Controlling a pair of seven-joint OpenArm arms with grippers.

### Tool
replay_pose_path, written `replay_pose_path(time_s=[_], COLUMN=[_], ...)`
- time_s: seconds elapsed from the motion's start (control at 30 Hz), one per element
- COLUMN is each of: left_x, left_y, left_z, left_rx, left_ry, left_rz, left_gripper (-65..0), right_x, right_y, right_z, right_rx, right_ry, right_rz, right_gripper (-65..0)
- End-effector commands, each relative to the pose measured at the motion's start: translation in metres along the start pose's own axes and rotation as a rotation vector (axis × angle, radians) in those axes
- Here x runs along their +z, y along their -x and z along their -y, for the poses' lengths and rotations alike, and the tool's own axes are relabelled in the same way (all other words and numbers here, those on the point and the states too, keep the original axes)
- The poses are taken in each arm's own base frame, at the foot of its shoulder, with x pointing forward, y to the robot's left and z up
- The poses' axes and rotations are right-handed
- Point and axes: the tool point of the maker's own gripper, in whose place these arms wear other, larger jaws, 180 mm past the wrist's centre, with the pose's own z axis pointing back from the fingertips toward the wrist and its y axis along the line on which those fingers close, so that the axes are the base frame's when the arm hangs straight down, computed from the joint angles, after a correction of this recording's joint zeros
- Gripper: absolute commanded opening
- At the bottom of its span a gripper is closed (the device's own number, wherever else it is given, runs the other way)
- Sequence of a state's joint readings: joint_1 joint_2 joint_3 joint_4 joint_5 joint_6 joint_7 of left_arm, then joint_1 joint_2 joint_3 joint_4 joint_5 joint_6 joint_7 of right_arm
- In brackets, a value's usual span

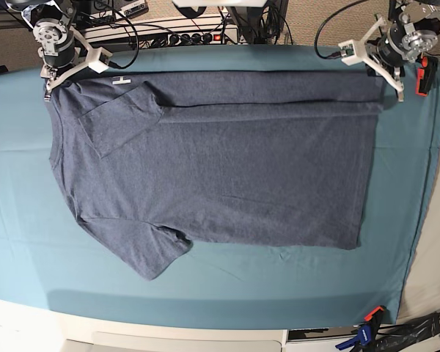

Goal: Fold the T-shirt properly
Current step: 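Pull the grasped edge toward the robot with both grippers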

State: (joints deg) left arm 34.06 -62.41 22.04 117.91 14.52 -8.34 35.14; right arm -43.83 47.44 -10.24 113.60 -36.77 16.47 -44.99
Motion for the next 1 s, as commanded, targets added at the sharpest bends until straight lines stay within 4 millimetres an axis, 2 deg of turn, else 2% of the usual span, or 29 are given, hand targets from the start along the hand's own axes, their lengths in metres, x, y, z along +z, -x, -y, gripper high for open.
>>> replay_pose_path(time_s=[0.0, 0.37, 0.6, 0.97], left_x=[0.004, 0.006, 0.008, 0.008], left_y=[0.005, 0.008, 0.01, 0.009], left_z=[-0.006, -0.002, 0.007, 0.009], left_rx=[-0.023, -0.032, -0.029, -0.029], left_ry=[-0.016, -0.02, 0.002, 0.004], left_rz=[-0.022, -0.039, -0.048, -0.043], left_gripper=[-65.0, -65.0, -65.0, -65.0], right_x=[0.002, 0.002, 0.008, 0.009], right_y=[0.008, 0.01, 0.013, 0.01], right_z=[0.011, 0.009, -0.011, -0.01], right_rx=[0.017, 0.017, 0.035, 0.027], right_ry=[0.038, 0.031, -0.015, -0.004], right_rz=[-0.028, -0.041, -0.045, -0.028], right_gripper=[-65.0, -65.0, -65.0, -65.0])
